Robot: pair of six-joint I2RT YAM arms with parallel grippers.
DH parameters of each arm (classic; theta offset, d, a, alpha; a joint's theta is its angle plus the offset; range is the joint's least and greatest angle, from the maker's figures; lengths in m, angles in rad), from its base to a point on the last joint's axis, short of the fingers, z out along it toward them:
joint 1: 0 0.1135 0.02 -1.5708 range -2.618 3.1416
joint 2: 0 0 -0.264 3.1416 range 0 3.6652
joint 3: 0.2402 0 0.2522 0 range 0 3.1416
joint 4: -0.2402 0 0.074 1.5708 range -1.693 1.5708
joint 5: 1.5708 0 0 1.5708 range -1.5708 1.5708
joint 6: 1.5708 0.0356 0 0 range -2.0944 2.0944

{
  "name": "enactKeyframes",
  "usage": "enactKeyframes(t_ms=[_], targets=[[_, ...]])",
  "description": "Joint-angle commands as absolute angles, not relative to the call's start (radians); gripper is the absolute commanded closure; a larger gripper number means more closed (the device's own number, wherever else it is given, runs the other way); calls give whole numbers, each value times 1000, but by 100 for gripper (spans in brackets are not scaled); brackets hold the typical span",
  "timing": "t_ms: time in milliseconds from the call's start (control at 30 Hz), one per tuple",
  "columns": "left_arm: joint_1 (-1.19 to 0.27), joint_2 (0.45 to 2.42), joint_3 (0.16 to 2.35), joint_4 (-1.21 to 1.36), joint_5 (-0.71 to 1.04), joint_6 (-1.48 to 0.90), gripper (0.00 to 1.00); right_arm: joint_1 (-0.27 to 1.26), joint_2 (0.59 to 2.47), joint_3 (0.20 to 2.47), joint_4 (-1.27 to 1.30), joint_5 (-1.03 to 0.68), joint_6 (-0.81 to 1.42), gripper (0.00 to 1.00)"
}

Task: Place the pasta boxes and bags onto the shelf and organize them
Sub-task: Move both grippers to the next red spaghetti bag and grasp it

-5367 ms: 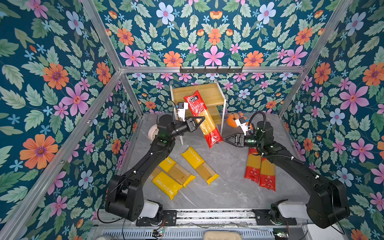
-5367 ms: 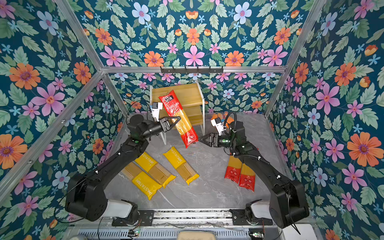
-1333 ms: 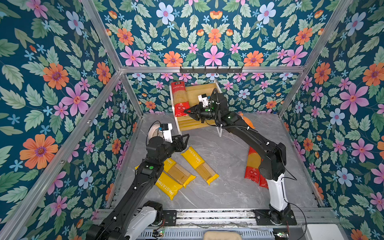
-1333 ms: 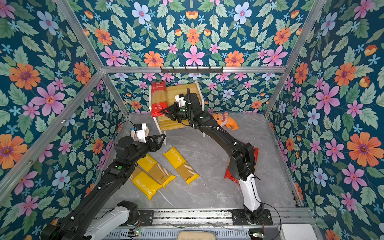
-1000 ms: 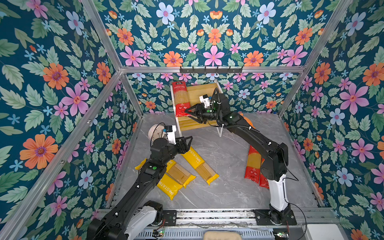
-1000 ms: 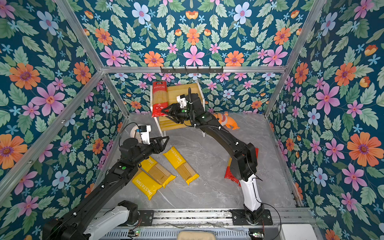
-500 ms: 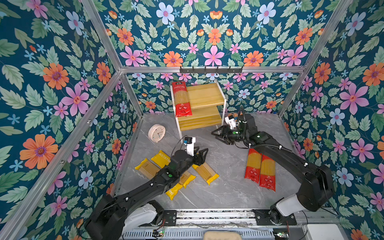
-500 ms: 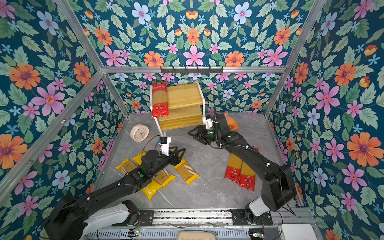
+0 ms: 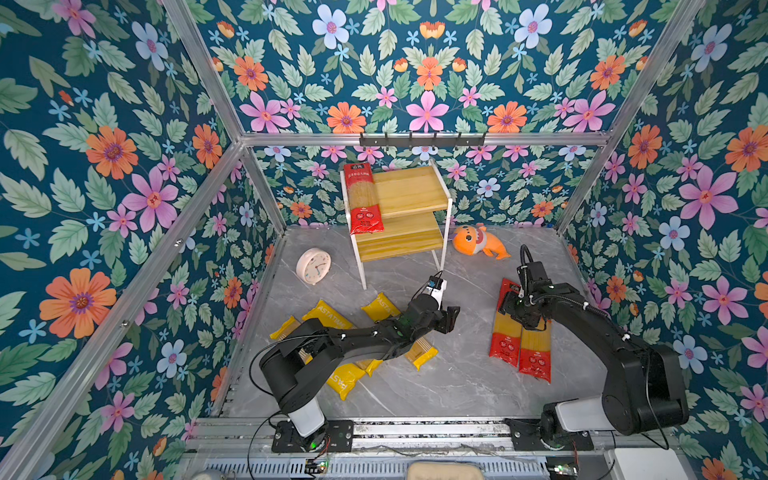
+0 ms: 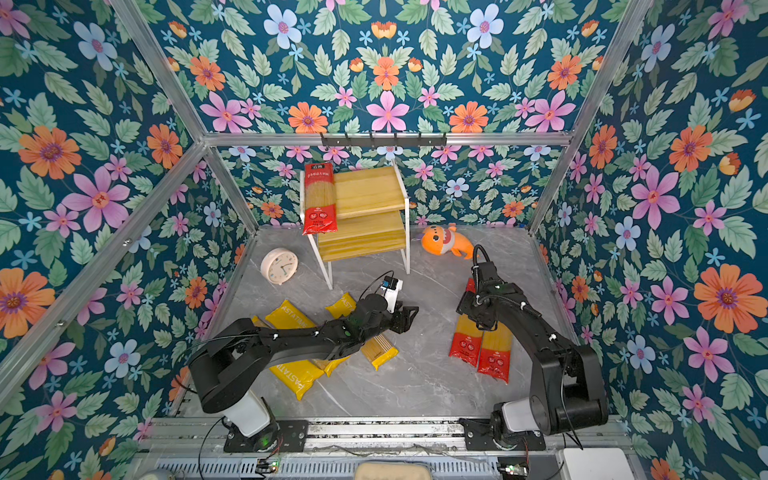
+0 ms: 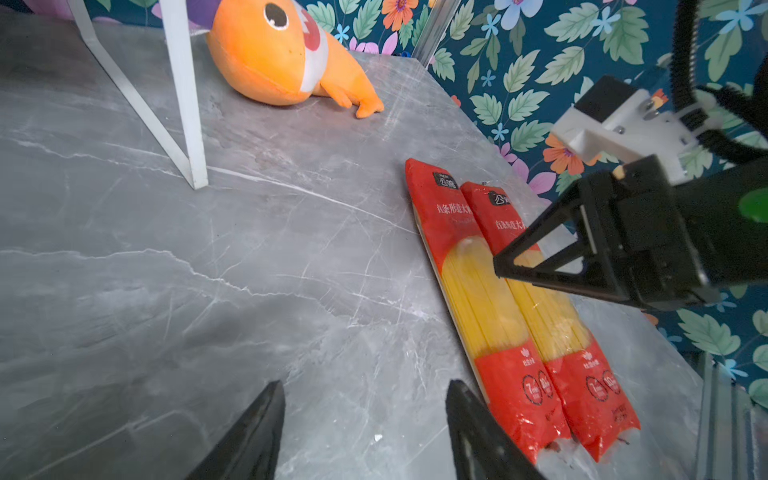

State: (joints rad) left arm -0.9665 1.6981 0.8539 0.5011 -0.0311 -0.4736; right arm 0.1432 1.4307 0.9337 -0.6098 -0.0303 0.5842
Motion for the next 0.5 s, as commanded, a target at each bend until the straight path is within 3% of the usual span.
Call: enactKeyframes(t_ms=[0,467], targets=[[-966,1707,859,545,-16,-499,35,141,1473,929,-621,71,530,34],[-965,1703,834,502,-43,-490,35,409,1647,994,-584,-19,559,39]])
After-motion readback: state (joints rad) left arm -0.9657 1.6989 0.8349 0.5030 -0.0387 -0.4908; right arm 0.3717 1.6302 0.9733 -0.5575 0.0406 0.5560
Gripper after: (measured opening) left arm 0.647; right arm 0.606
